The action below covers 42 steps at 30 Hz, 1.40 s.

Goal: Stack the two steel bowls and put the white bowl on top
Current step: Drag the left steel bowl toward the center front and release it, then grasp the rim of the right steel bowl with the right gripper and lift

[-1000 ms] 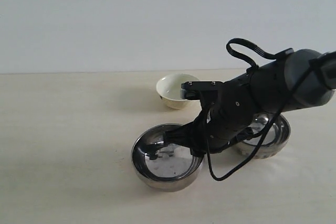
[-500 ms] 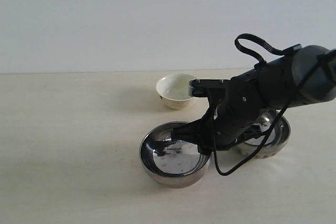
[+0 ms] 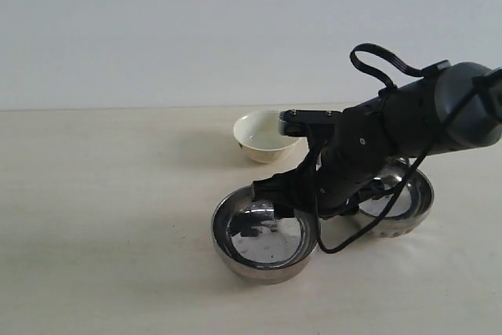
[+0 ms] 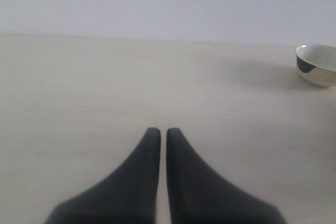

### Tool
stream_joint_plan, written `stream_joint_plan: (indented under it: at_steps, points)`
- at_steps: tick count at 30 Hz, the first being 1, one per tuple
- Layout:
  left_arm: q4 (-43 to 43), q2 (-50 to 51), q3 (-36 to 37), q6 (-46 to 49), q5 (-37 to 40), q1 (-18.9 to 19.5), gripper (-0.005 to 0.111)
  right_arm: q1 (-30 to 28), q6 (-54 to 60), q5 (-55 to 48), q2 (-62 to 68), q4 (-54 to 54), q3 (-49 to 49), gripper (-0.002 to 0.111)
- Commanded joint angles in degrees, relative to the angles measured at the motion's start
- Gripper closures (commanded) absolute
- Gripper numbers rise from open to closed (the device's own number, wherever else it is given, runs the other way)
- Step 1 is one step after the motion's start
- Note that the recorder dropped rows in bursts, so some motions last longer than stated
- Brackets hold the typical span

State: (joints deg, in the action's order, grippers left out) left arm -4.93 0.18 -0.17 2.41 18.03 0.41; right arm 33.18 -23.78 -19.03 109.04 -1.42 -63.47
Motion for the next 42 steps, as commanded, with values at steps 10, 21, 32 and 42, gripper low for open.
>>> stream_joint_plan:
  at_steps: [10,21,32,42]
  points:
    - [0.0,-0.2,0.2,-0.3,-0.4,-0.3,0.103,-3.5,-7.2,-12.4,-14.4,-8.6,-1.3,0.051]
    - [0.0,-0.2,0.2,-0.3,-0.4,-0.3,0.103,-20.1,-4.8,-25.2,-12.2,-12.7,-1.2,0.047]
    - [0.0,-0.2,0.2,-0.3,-0.4,-0.3,0.103,-20.1,-6.7,-17.4,-0.8,-13.1,-1.2,0.048]
    - [0.0,-0.2,0.2,-0.3,-0.4,-0.3,0.103,-20.1,-5.2,-15.4,0.4,-13.1,-1.2,0.108]
